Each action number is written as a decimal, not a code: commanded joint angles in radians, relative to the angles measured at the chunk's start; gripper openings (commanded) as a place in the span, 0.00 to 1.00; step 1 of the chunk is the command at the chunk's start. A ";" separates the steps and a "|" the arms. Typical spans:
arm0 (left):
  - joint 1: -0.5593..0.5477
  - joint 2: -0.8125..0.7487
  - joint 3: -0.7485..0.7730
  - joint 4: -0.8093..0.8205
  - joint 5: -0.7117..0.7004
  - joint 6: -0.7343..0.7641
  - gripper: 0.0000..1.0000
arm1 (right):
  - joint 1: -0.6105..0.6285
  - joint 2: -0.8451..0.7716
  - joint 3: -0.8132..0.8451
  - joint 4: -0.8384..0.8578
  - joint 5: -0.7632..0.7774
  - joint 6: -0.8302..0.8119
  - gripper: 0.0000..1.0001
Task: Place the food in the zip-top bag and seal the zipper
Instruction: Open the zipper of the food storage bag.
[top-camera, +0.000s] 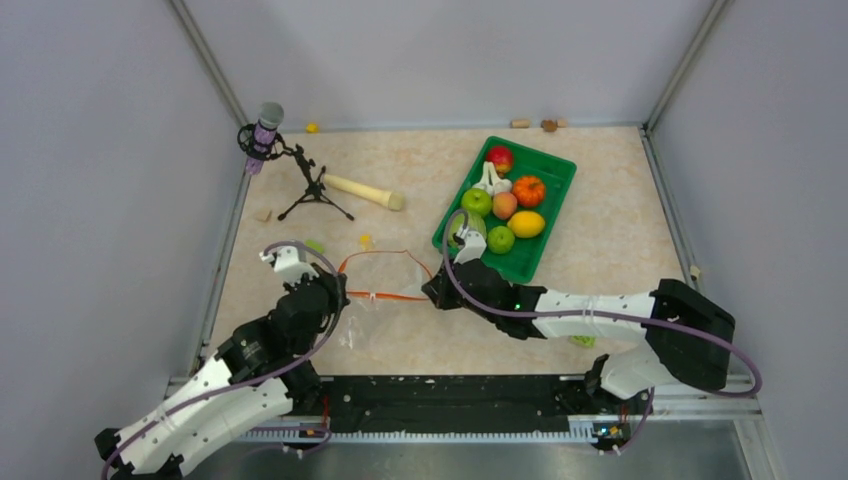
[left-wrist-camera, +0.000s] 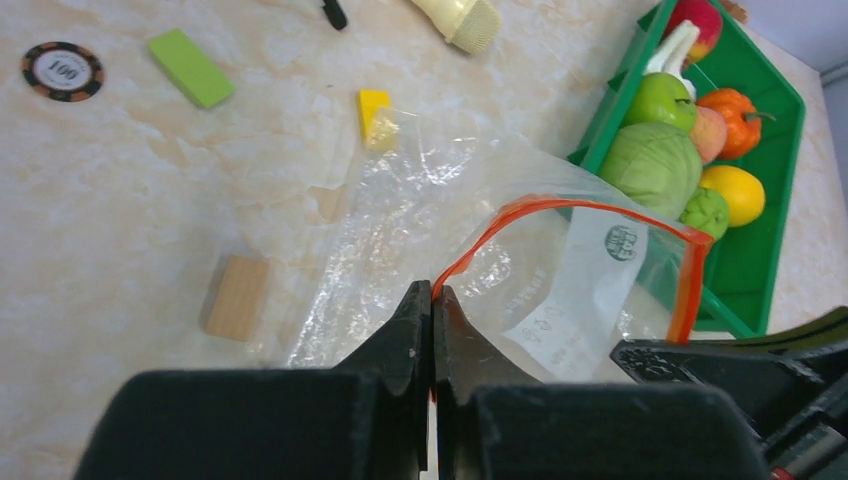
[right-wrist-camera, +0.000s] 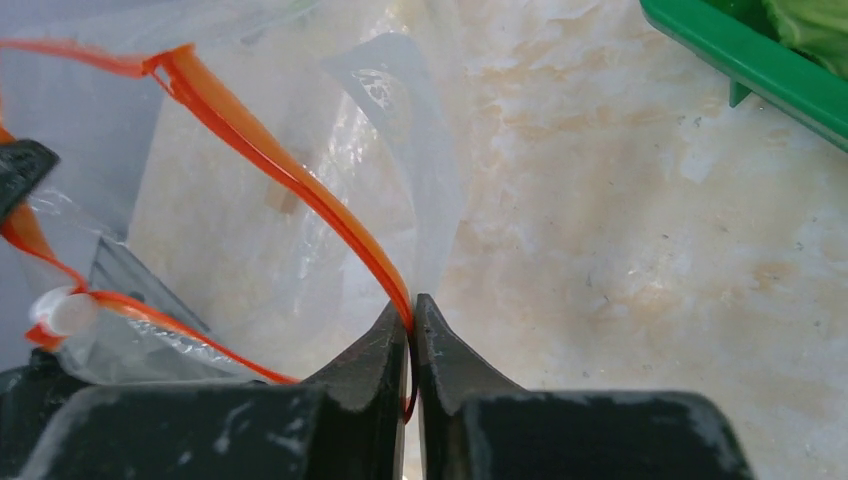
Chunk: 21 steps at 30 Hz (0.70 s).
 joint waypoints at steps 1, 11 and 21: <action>0.006 0.001 -0.020 0.207 0.156 0.162 0.00 | -0.001 -0.042 -0.029 0.043 -0.035 -0.130 0.09; 0.007 0.037 -0.106 0.432 0.473 0.260 0.00 | -0.001 -0.066 0.065 0.074 -0.080 -0.229 0.68; 0.007 0.005 -0.110 0.408 0.405 0.248 0.00 | -0.001 -0.192 0.113 -0.058 -0.035 -0.313 0.87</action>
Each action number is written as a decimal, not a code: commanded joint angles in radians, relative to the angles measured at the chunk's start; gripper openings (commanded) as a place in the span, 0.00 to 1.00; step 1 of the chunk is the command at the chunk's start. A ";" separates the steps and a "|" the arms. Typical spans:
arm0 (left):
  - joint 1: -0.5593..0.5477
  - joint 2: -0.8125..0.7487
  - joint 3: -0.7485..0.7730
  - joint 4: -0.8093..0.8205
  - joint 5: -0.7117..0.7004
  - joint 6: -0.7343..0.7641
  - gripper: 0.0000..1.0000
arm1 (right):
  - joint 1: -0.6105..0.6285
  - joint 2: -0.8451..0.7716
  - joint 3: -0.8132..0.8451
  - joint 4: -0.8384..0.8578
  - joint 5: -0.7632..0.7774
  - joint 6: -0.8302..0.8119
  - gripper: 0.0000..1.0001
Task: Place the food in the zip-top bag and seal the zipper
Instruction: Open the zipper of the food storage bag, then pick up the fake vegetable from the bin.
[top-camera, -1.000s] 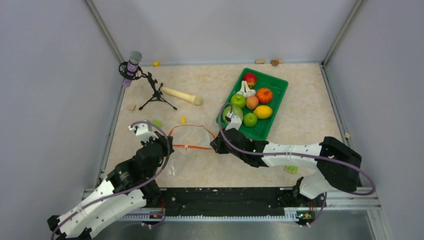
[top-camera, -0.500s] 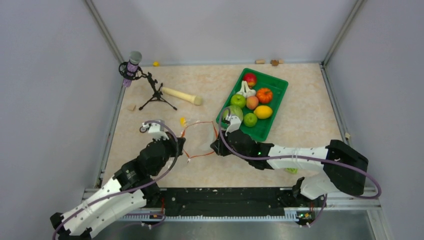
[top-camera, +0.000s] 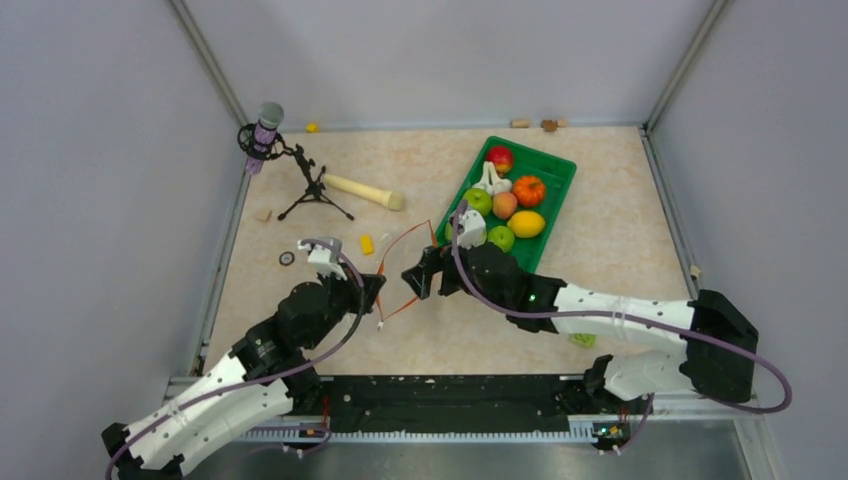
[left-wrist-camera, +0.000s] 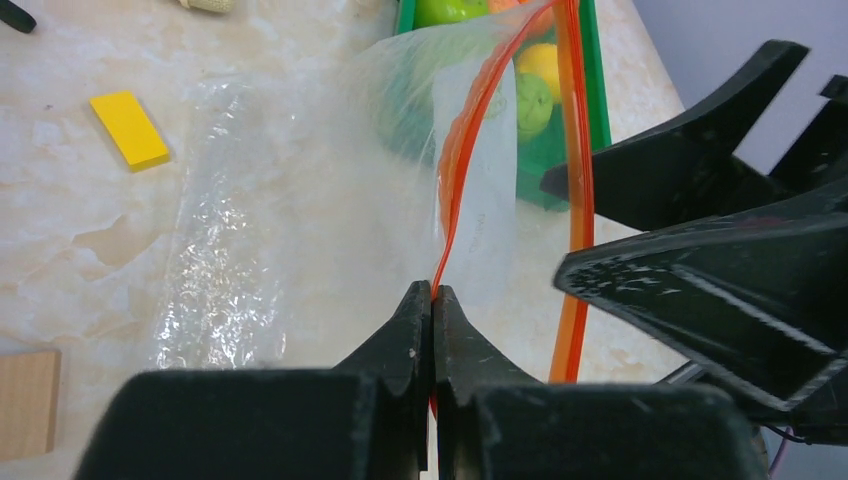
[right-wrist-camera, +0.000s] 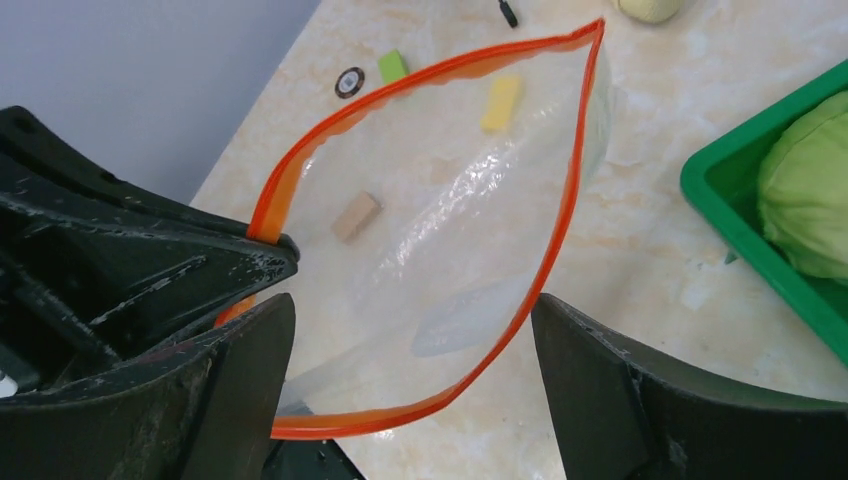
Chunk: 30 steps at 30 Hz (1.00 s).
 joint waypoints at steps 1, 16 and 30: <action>0.005 -0.023 -0.004 0.033 -0.039 0.008 0.00 | 0.000 -0.116 0.017 -0.050 0.022 -0.067 0.87; 0.005 -0.033 0.002 0.000 -0.102 -0.012 0.00 | -0.153 -0.394 -0.041 -0.347 0.250 0.062 0.99; 0.004 -0.044 0.001 -0.002 -0.095 -0.007 0.00 | -0.405 -0.120 0.014 -0.297 0.075 0.044 0.99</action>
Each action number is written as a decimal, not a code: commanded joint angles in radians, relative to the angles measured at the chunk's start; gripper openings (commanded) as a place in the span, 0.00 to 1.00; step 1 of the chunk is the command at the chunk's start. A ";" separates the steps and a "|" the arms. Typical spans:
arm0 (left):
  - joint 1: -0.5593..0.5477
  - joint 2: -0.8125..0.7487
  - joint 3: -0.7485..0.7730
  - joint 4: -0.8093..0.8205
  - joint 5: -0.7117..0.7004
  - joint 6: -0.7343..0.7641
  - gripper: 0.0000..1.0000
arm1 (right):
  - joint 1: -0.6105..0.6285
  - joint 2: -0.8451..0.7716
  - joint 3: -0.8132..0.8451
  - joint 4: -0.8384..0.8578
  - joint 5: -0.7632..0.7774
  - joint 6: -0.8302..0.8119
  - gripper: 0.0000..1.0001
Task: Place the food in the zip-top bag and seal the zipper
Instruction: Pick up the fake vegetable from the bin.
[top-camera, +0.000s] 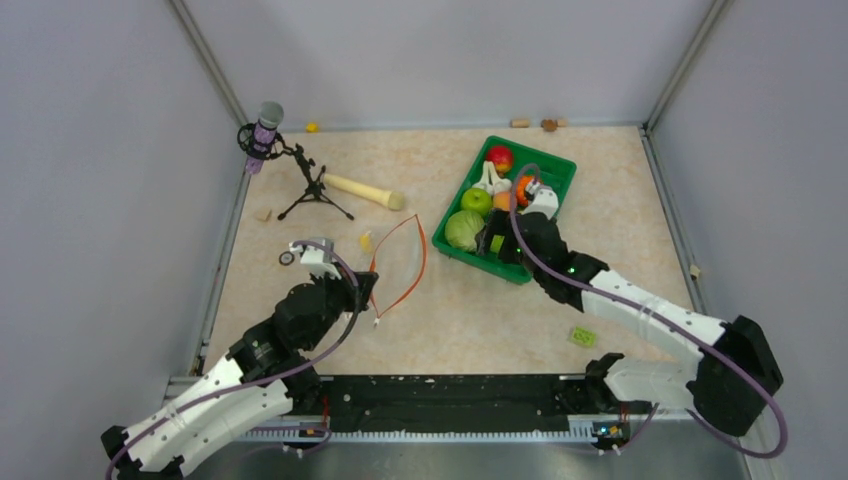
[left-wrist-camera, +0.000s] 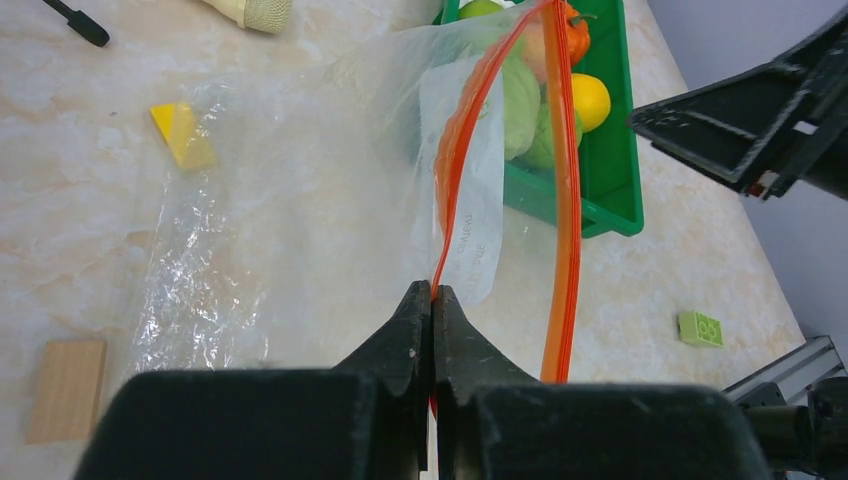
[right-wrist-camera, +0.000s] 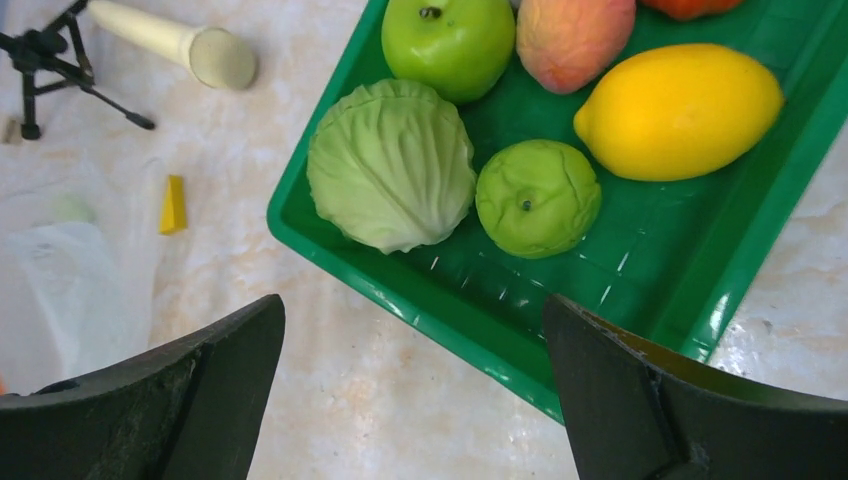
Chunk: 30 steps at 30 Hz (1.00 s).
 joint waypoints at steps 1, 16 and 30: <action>0.005 -0.011 0.000 0.023 -0.009 -0.003 0.00 | -0.022 0.110 0.080 0.059 -0.085 -0.022 0.99; 0.004 -0.002 -0.003 0.026 -0.019 0.005 0.00 | -0.043 0.460 0.250 0.172 -0.137 -0.061 0.93; 0.005 0.008 -0.003 0.035 0.005 0.008 0.00 | -0.044 0.556 0.261 0.170 -0.017 -0.031 0.77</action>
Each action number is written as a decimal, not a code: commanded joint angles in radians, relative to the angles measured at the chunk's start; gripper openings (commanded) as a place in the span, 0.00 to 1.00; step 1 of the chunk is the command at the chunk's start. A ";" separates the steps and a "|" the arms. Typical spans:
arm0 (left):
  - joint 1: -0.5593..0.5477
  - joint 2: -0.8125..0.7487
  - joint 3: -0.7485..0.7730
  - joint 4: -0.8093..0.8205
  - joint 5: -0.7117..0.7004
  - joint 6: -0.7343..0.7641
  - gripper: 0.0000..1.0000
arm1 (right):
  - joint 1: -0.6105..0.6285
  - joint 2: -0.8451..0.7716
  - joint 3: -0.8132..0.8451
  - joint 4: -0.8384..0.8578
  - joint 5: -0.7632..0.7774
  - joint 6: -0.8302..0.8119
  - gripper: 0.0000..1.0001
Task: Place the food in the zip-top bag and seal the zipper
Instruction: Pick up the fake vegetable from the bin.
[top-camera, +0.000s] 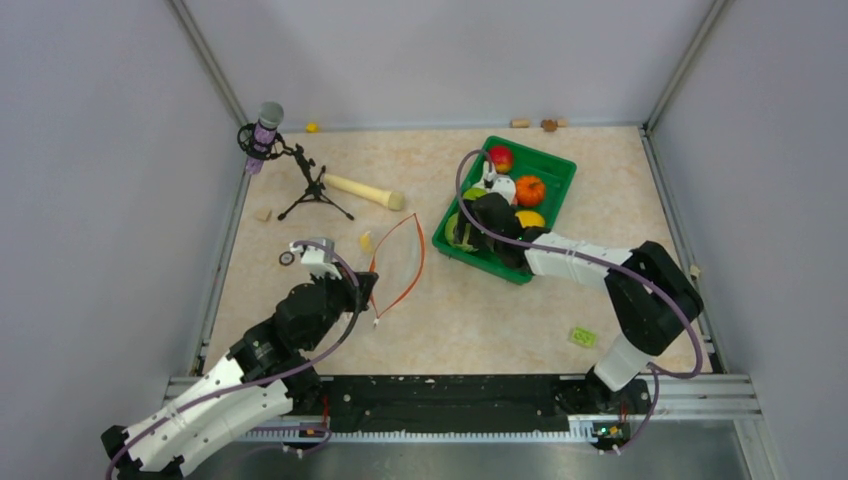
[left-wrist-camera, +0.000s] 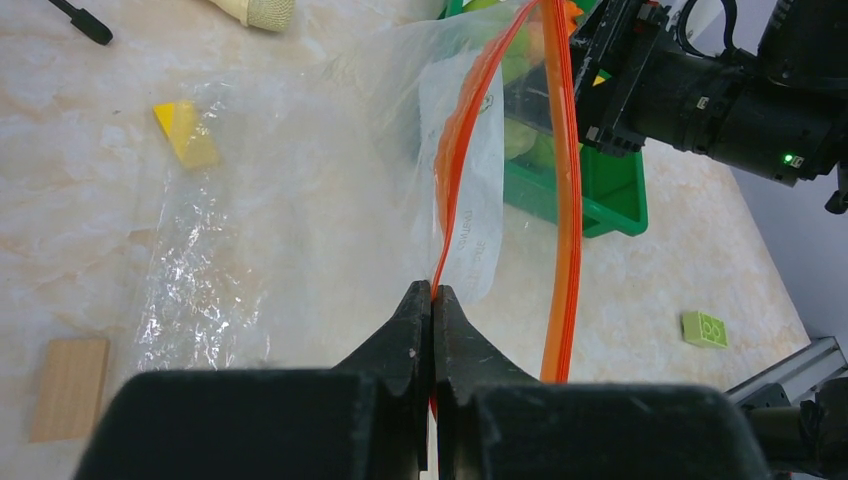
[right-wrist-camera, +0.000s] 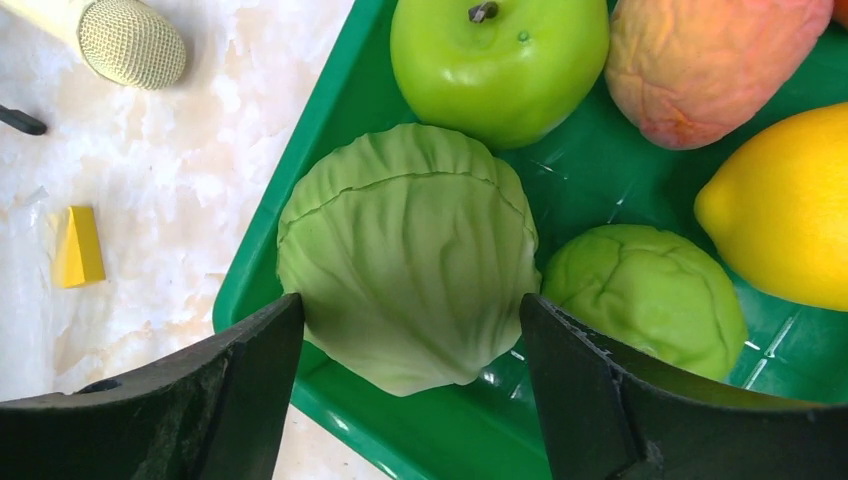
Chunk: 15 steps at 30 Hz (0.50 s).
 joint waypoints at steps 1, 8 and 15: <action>0.004 0.009 -0.003 0.038 0.015 0.008 0.00 | -0.009 0.047 0.053 0.035 0.048 0.012 0.74; 0.004 0.029 -0.003 0.046 0.023 0.012 0.00 | -0.010 0.093 0.097 0.016 0.022 -0.004 0.55; 0.005 0.024 -0.002 0.045 0.030 0.012 0.00 | -0.010 0.074 0.107 -0.013 0.025 -0.010 0.20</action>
